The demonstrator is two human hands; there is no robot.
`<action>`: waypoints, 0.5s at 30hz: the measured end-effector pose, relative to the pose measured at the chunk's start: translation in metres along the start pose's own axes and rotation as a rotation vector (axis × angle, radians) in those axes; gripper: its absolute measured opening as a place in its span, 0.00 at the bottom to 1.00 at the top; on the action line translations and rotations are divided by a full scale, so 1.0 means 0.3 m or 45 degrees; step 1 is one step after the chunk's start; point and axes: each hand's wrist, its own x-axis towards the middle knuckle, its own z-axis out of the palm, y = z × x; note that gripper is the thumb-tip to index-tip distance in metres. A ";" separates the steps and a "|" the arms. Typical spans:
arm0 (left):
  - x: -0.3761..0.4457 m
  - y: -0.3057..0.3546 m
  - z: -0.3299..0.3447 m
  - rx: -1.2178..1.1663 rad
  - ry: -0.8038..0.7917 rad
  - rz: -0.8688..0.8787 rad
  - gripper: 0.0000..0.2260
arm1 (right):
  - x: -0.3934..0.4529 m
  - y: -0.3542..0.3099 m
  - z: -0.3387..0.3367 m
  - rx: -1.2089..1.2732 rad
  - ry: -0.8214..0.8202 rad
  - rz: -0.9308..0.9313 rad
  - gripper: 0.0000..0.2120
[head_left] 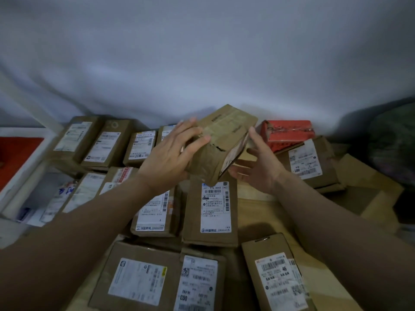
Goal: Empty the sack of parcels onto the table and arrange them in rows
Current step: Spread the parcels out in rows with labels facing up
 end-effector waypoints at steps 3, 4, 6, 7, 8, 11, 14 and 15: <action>-0.021 0.022 -0.017 -0.158 -0.028 -0.192 0.42 | -0.027 0.006 -0.017 -0.162 0.049 -0.070 0.25; -0.026 0.030 -0.027 -0.239 -0.039 -0.274 0.45 | -0.035 0.006 -0.026 -0.231 0.088 -0.095 0.25; -0.032 0.042 -0.042 -0.419 -0.063 -0.463 0.50 | -0.049 0.004 -0.046 -0.264 0.147 -0.110 0.30; -0.032 0.046 -0.048 -0.502 -0.064 -0.539 0.52 | -0.052 0.004 -0.058 -0.219 0.135 -0.091 0.35; -0.031 0.050 -0.051 -0.568 -0.056 -0.593 0.53 | -0.050 0.008 -0.067 -0.140 0.100 -0.067 0.38; -0.021 0.067 -0.055 -0.717 -0.035 -0.681 0.53 | -0.052 0.020 -0.065 0.152 -0.049 -0.040 0.35; -0.005 0.083 -0.044 -0.794 -0.121 -0.769 0.52 | -0.052 0.020 -0.028 0.209 -0.044 -0.093 0.25; -0.003 0.078 -0.031 -0.732 -0.164 -0.793 0.52 | -0.041 0.018 -0.018 0.189 0.031 -0.119 0.24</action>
